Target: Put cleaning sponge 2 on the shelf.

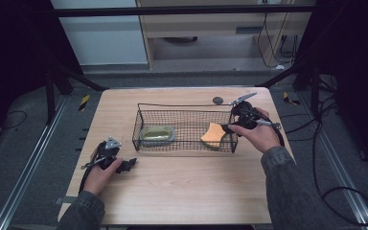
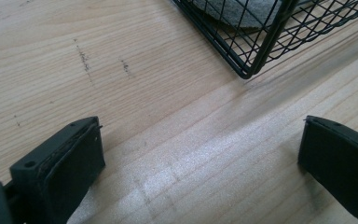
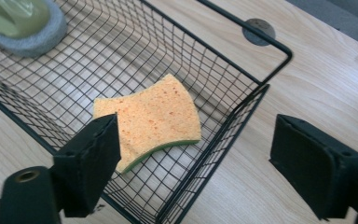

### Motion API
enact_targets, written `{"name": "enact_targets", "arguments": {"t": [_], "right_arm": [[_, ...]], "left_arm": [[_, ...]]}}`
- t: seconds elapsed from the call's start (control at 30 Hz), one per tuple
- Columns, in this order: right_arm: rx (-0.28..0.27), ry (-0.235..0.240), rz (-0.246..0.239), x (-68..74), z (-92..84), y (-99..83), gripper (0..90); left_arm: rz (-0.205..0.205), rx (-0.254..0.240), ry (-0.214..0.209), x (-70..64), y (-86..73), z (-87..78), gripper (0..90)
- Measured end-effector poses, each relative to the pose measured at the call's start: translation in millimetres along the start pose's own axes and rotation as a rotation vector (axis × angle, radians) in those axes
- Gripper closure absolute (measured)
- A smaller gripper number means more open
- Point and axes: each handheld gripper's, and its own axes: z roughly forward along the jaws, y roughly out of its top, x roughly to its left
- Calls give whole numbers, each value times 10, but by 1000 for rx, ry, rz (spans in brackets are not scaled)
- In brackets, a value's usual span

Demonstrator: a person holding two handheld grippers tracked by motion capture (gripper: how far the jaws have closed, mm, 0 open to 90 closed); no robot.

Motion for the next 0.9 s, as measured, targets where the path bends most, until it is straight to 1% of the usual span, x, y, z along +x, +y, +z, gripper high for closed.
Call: {"name": "enact_targets", "arguments": {"t": [0.03,0.07,0.1,0.13,0.23,0.4,0.53,0.6,0.67,0.7,0.8,0.83,0.9], "right_arm": [[-4,-5,14,-22,-12,-14,114],[-5,-10,32,-42,-28,-28,108],[-14,-17,41,-62,-48,-47,106],[-34,-24,49,-87,-71,-76,97],[-58,-44,60,-136,-131,-152,83],[-100,-77,101,-226,-233,-320,82],[-113,-118,151,-303,-264,-551,94],[-110,-138,181,-341,-228,-692,107],[-92,-158,196,-377,-148,-848,108],[-80,-165,216,-394,-82,-946,108],[-52,-173,256,-427,90,-1162,115],[-33,-171,279,-426,151,-1233,116],[-12,-184,307,-435,266,-1365,118]], "left_arm": [[0,0,0,0,0,0,0],[-3,0,0,-2,-1,0,0],[0,0,0,0,0,0,0],[-2,0,0,-2,0,0,0],[0,0,0,0,0,0,0],[1,0,0,0,0,0,0],[0,0,0,0,0,0,0],[0,0,0,0,0,0,0],[0,0,0,0,0,0,0],[0,0,0,0,0,0,0],[-2,0,0,-2,0,0,0],[0,0,0,0,0,0,0],[-3,0,-1,-2,0,1,0]]}}
